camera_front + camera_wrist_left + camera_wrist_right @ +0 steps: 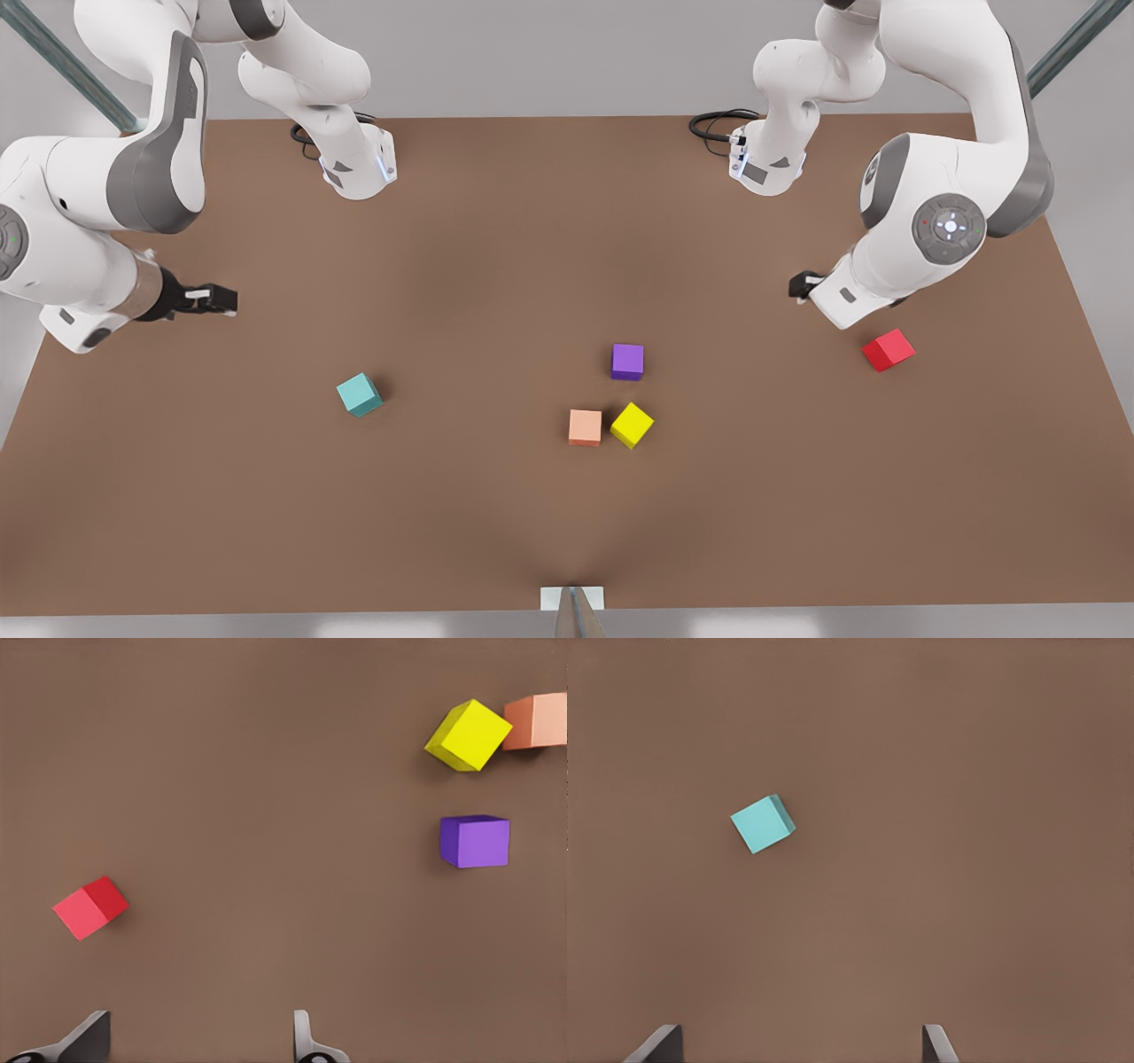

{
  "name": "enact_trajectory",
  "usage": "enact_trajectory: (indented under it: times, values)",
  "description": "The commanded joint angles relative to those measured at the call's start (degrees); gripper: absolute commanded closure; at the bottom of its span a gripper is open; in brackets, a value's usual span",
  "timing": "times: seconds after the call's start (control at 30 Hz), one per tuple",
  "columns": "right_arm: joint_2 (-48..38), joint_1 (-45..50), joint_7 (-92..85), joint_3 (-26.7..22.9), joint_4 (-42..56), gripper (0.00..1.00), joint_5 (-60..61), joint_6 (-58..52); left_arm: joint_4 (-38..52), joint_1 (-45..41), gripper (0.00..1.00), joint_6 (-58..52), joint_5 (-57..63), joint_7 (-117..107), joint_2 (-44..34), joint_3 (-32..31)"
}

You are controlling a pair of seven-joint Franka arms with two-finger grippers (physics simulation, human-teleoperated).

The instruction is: Pick up red wooden cube and pass to hand red wooden cube and place in blue wooden cube

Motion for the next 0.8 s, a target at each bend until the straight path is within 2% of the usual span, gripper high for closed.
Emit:
enact_trajectory:
  times: [0.0, 0.07, 0.1, 0.17, 0.23, 0.37, 0.43, 0.53, 0.77]
  values:
    - [-0.05, -0.04, -2.14, 0.00, 0.07, 0.00, 0.49, 3.10, 0.01, -0.03, 0.00, 3.33, -0.08, 3.28, -0.04, 0.01]
    - [0.04, 0.05, -2.23, 0.00, 0.16, 0.00, 0.40, 3.10, 0.01, 0.05, 0.00, 3.77, 0.09, 3.20, 1.98, 0.80]
    - [0.04, 0.05, -2.14, 0.00, 0.25, 0.00, 0.49, 3.10, 0.19, -0.12, 0.00, 5.09, -0.17, 3.29, 6.72, 5.37]
    - [0.04, -0.04, -2.14, 0.00, 0.25, 0.00, 0.75, 3.10, -1.04, 1.28, 0.00, 13.78, -2.72, 3.55, 13.40, 11.08]
    - [0.13, -0.04, -2.14, 0.00, 0.25, 0.00, 0.75, 3.19, -6.05, 2.69, 0.00, 23.97, -3.25, 3.64, 14.64, 14.15]
    - [0.13, -0.04, -2.14, 0.00, 0.25, 0.00, 0.84, 3.10, -7.20, 8.67, 0.00, 33.65, -4.83, 3.72, 20.35, 16.71]
    - [0.13, -0.04, -2.14, 0.00, 0.25, 0.00, 0.84, 3.10, -8.86, 9.81, 0.00, 35.23, -4.92, 3.64, 20.27, 18.37]
    - [0.22, 0.05, -2.14, 0.00, 0.25, 0.00, 0.84, 3.10, -16.33, 10.86, 0.00, 42.17, -8.08, 3.11, 20.26, 21.10]
    - [0.22, 0.05, -2.14, 0.00, 0.16, 0.00, 0.93, 3.10, -22.23, 11.40, 0.00, 38.50, -9.49, 1.27, 18.34, 22.51]
